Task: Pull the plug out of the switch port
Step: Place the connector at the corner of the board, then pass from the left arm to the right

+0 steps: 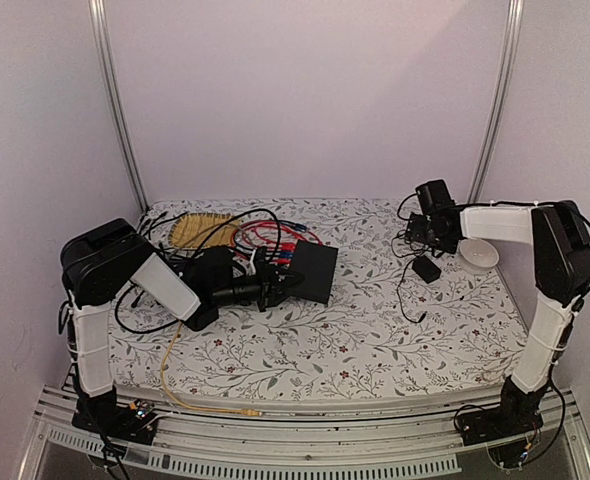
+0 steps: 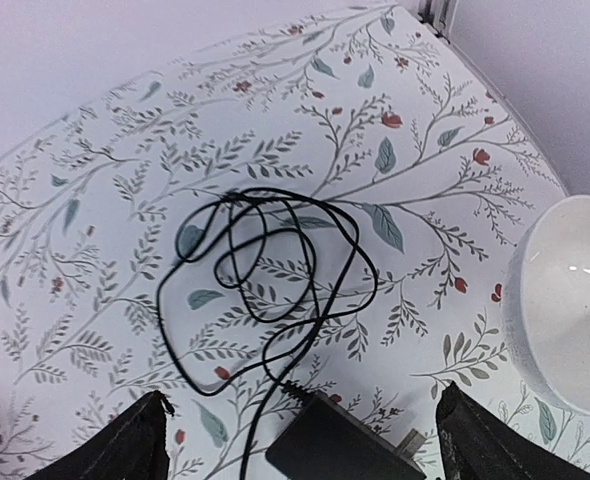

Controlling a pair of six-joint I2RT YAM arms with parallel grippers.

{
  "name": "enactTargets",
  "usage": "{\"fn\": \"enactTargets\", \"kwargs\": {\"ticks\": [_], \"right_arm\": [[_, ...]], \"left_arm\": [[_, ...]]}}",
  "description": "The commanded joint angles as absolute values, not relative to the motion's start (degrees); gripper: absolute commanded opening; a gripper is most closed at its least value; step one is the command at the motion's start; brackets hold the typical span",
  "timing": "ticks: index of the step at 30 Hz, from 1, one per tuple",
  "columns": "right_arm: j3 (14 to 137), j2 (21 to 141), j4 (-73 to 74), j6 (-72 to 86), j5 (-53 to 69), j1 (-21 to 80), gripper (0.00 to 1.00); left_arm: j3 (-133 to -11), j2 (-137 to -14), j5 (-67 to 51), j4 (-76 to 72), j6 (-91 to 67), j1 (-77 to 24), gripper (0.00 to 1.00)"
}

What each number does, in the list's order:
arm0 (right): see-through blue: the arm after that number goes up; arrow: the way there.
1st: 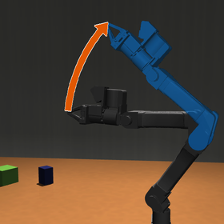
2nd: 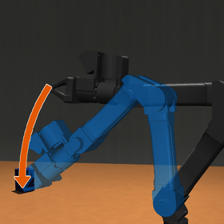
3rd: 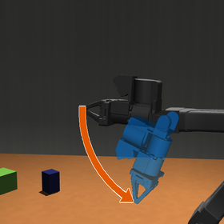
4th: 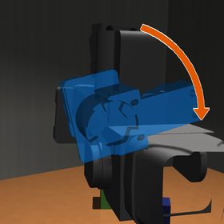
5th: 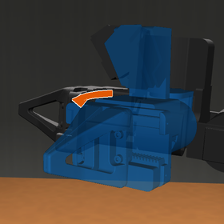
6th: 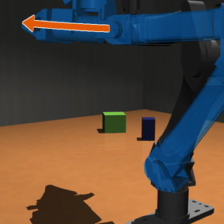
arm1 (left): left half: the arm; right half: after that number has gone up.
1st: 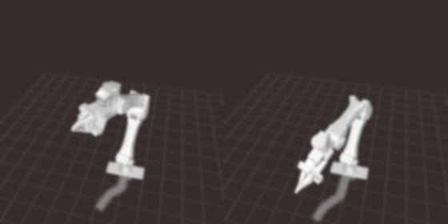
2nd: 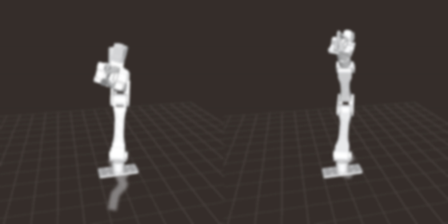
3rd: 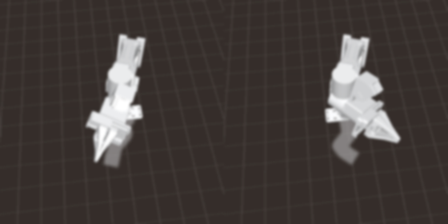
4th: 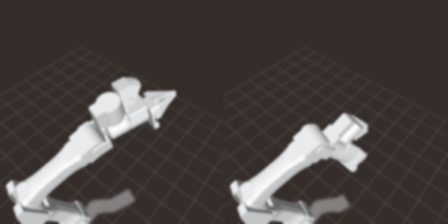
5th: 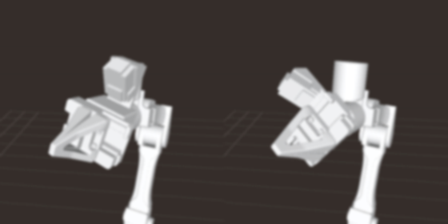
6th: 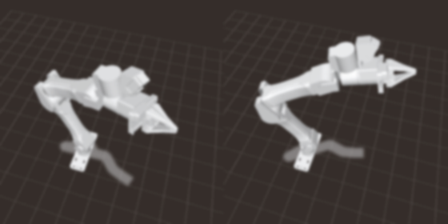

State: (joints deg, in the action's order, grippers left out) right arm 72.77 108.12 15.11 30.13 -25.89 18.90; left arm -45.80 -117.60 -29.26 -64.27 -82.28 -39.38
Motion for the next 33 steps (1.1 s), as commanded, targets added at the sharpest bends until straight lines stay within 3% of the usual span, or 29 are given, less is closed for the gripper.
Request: {"fn": "enactTargets", "kwargs": {"ticks": [1, 13, 23, 33], "right_arm": [[72.7, 100.8, 14.2, 29.8, -22.3, 20.0, 0.91], [76.5, 88.0, 17.4, 42.0, 1.3, 27.5, 0.90], [91.2, 93.1, 25.8, 53.3, 7.9, 27.7, 0.93], [99.2, 100.2, 24.9, 57.2, 20.6, 25.1, 0.93]], "left_arm": [[-46.7, -113.3, -28.7, -71.5, -79.7, -39.6, 0.00], [-50.9, -116.3, -29.5, -70.5, -80.2, -39.4, 0.00], [-57.9, -120.9, -32.0, -65.8, -80.2, -38.7, 0.00], [-60.0, -120.3, -31.1, -61.2, -79.8, -38.8, 0.00]]}}
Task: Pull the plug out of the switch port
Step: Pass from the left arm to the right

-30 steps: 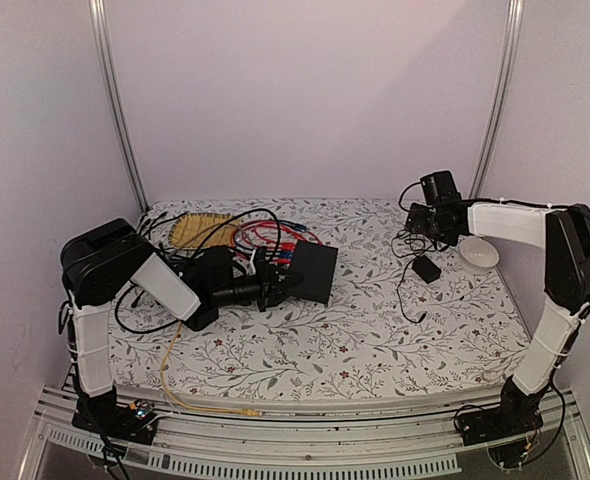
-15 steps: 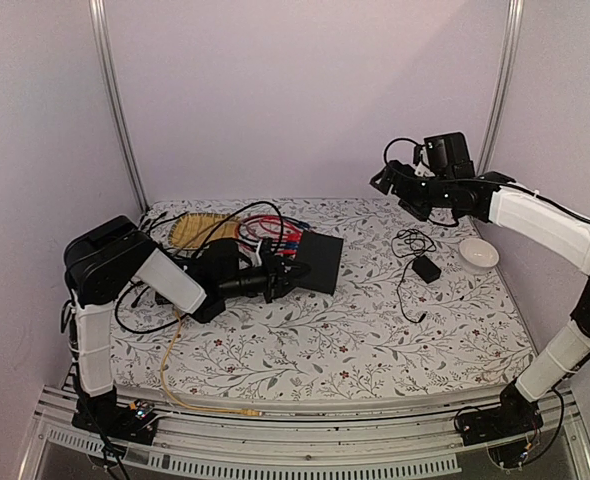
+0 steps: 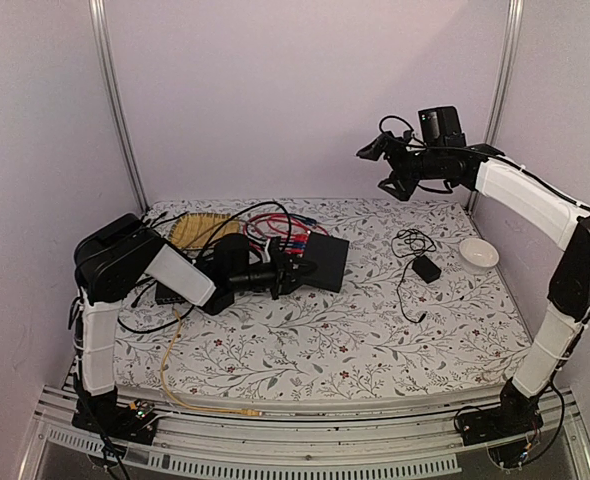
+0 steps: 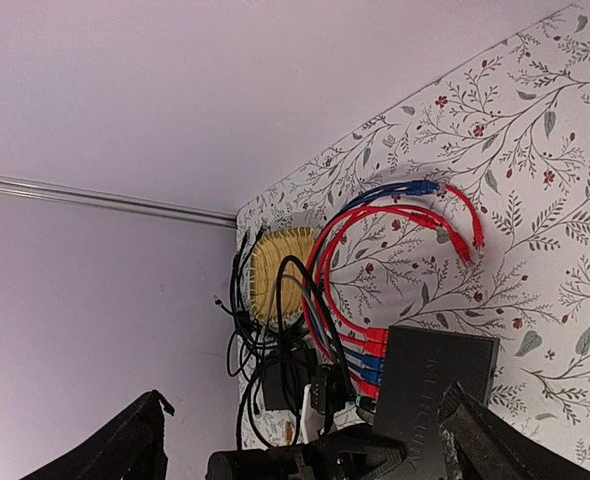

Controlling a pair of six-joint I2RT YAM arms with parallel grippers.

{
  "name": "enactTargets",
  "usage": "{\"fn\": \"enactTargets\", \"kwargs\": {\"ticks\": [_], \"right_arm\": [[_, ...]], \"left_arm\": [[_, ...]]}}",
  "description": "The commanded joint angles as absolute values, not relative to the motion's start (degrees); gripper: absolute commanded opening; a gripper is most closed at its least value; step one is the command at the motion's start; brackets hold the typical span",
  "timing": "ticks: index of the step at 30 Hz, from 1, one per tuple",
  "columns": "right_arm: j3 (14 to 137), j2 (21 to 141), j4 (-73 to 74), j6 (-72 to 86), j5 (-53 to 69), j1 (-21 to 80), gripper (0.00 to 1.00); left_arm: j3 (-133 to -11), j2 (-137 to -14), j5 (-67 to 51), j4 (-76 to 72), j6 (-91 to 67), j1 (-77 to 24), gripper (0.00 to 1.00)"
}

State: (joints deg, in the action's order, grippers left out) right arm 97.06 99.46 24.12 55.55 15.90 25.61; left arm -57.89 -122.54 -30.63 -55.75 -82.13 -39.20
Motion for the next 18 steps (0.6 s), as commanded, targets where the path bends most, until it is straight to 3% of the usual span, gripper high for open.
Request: {"fn": "enactTargets", "kwargs": {"ticks": [1, 18], "right_arm": [[99.1, 100.3, 24.9, 57.3, 20.9, 24.9, 0.93], [96.5, 98.7, 22.2, 57.6, 20.8, 22.9, 0.92]], "left_arm": [[-59.9, -120.2, -31.0, -61.1, -79.8, -38.8, 0.00], [-62.0, -120.7, -31.1, -59.3, -79.3, -39.3, 0.00]]}}
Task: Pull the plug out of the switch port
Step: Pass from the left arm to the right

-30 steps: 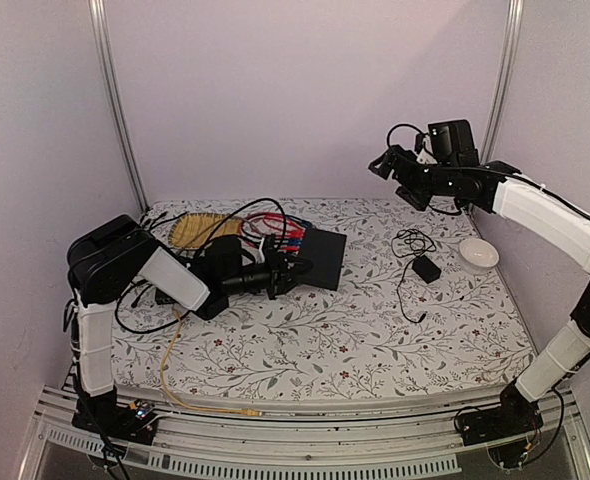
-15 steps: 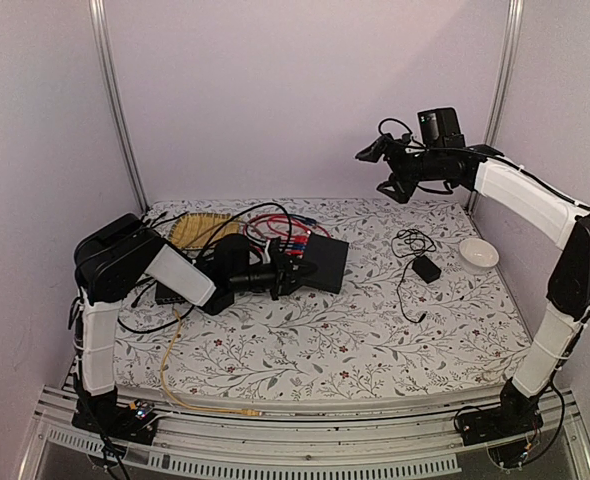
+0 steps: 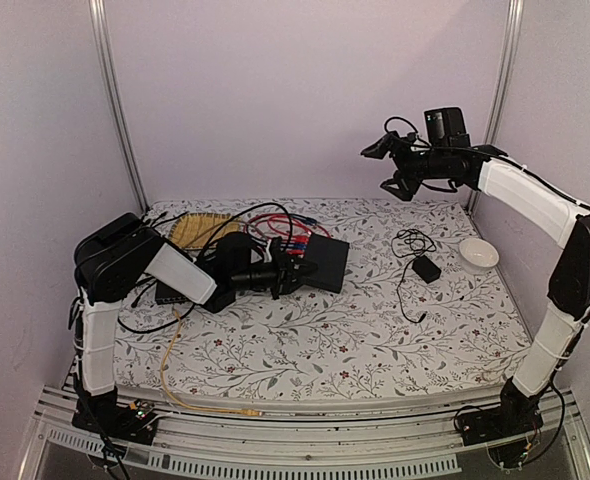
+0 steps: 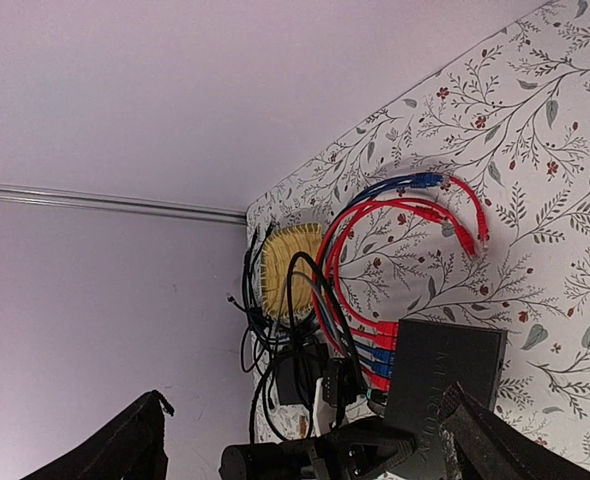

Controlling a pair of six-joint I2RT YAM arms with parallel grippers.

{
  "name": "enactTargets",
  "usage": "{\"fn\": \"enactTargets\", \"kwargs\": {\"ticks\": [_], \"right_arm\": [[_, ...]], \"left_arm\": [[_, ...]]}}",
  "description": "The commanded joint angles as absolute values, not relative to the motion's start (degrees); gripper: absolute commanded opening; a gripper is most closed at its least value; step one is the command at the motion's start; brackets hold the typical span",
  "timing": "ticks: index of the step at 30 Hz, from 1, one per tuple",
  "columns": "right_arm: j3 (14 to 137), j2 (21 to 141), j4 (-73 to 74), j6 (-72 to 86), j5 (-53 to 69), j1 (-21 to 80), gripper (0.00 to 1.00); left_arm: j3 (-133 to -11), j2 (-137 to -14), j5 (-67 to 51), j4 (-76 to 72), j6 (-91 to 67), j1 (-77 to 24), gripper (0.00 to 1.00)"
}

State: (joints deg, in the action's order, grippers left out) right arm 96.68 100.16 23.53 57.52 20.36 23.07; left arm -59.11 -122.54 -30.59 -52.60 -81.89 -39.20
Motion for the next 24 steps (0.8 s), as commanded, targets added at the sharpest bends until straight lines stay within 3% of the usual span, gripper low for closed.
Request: {"fn": "enactTargets", "kwargs": {"ticks": [1, 7, 15, 24], "right_arm": [[96.6, 98.5, 22.5, 57.6, 20.1, 22.9, 0.92], [88.9, 95.8, 18.8, 54.9, 16.5, 23.0, 0.91], [66.0, 89.1, -1.5, 46.4, 21.3, 23.4, 0.85], [55.6, 87.9, -9.0, 47.8, 22.9, 25.8, 0.84]], "left_arm": [[-62.0, -120.7, -31.1, -59.2, -79.3, -39.4, 0.00], [-62.7, -120.6, -31.0, -59.5, -78.5, -39.7, 0.00], [-64.2, -121.9, -32.4, -64.8, -80.4, -39.7, 0.00], [-63.3, -122.8, -34.1, -73.7, -86.5, -39.7, 0.00]]}}
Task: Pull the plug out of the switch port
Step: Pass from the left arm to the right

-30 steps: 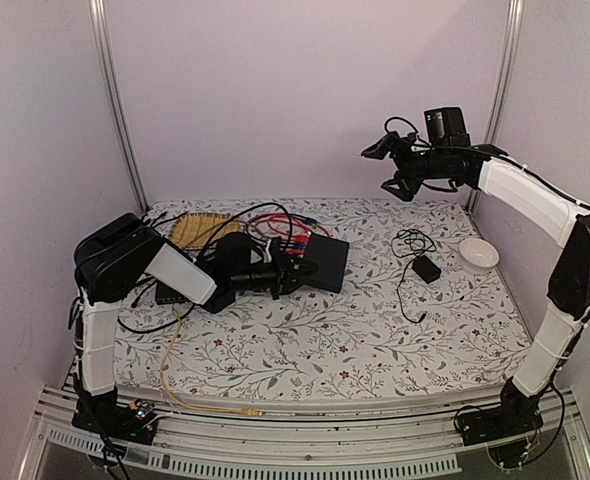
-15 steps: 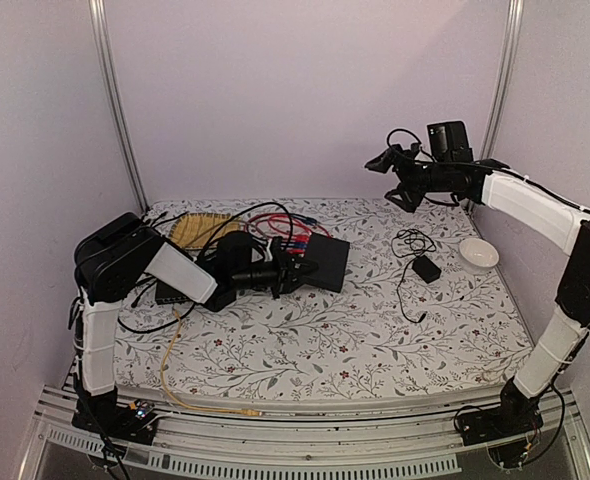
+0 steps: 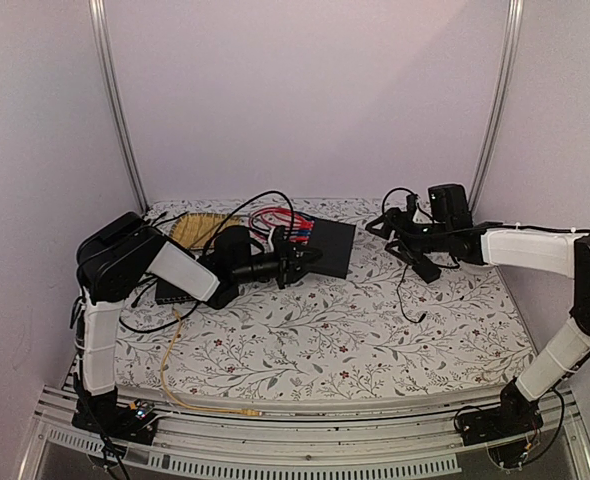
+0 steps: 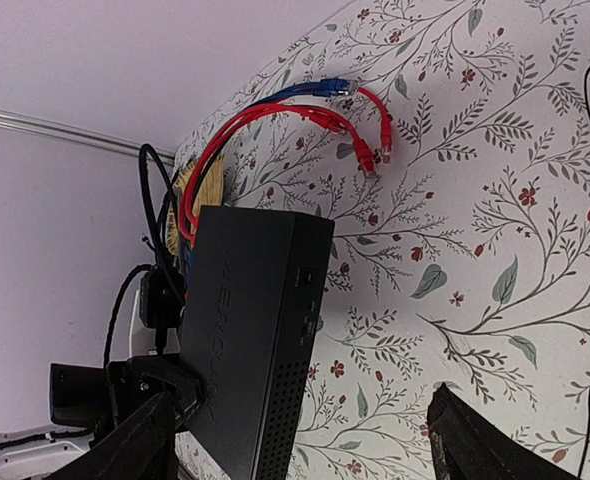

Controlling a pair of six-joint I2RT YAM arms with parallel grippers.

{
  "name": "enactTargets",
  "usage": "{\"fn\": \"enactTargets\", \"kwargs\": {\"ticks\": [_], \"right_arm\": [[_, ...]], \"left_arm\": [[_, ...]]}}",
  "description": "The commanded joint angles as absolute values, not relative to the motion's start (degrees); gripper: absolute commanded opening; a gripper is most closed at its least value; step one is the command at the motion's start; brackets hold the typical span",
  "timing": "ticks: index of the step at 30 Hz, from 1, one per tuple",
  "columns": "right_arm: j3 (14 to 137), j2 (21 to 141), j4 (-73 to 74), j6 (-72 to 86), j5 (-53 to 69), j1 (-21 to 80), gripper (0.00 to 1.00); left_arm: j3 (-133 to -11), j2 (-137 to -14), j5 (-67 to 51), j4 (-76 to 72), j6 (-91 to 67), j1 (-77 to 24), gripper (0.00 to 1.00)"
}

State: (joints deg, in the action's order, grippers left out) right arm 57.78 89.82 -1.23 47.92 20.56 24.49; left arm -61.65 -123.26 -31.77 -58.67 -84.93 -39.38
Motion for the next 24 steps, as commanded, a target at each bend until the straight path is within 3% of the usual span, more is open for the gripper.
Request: {"fn": "enactTargets", "kwargs": {"ticks": [1, 5, 24], "right_arm": [[54.6, 88.0, -10.7, 48.2, 23.5, 26.1, 0.84], [51.4, 88.4, -18.5, 51.3, 26.0, 26.8, 0.84], [51.8, 94.7, -27.6, 55.9, 29.4, 28.2, 0.83]], "left_arm": [[-63.2, -122.8, -34.4, -74.7, -87.2, -39.7, 0.00], [-63.3, -123.0, -36.2, -77.9, -89.6, -39.7, 0.00], [-63.9, -124.1, -37.7, -84.4, -95.4, -40.6, 0.00]]}}
